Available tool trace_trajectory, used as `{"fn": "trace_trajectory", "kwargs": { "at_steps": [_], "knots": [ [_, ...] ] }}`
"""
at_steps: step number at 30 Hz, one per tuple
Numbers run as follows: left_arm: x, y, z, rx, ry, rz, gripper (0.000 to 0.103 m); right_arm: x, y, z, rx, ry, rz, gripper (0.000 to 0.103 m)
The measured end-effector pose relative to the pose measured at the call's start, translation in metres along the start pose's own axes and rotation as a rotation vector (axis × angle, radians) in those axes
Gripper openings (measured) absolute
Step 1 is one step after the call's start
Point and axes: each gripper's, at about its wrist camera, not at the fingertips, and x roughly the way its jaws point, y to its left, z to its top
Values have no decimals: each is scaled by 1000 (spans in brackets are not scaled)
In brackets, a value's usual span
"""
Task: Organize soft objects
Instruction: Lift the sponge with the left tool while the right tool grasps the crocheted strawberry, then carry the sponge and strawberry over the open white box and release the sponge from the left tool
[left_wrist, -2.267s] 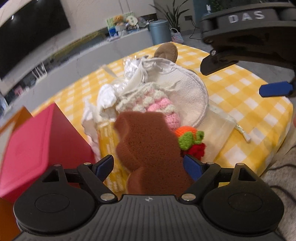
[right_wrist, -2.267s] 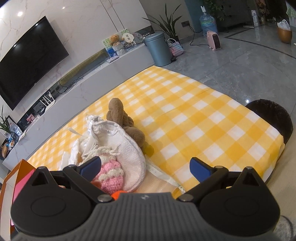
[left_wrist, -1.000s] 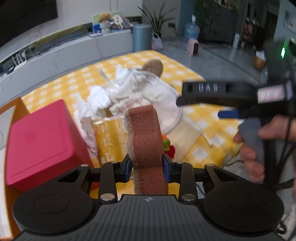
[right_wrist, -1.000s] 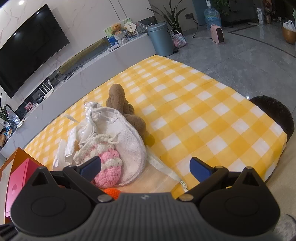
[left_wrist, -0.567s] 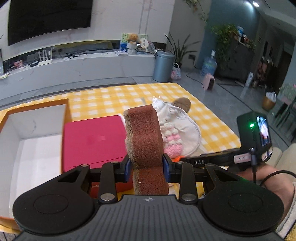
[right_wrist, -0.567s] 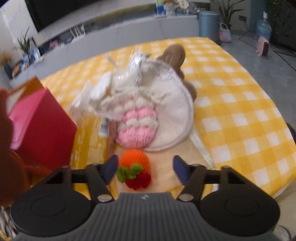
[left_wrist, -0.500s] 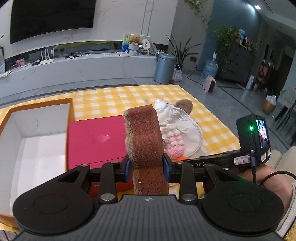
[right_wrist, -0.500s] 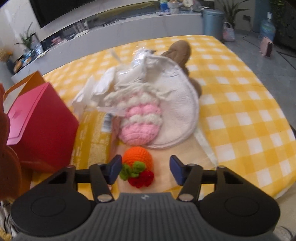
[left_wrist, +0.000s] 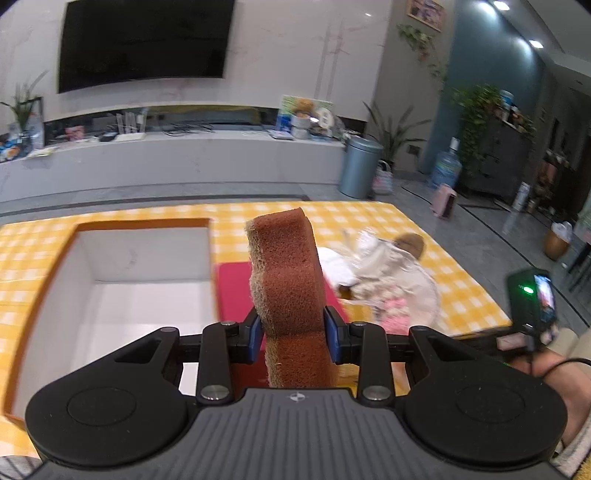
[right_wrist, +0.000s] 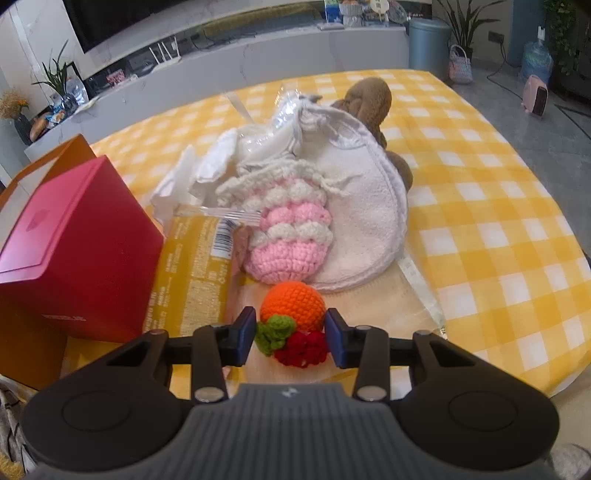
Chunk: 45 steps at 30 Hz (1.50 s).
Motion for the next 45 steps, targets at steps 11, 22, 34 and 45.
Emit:
{"fn": "trace_trajectory", "kwargs": {
  "at_steps": [11,22,34,45],
  "knots": [
    [-23,58,1,-86,-84,219,38,-11,1,-2,8,-46,8,41],
    [-9,110,-9,-123,9,313,38,-79,60,-8,-47,-227,105,41],
    [10,158,-23,-232,96,224,36,-94,217,20,-155,-212,407,40],
    [21,168,-29,-269,146,145,82,-60,262,16,-228,-149,338,40]
  ]
}}
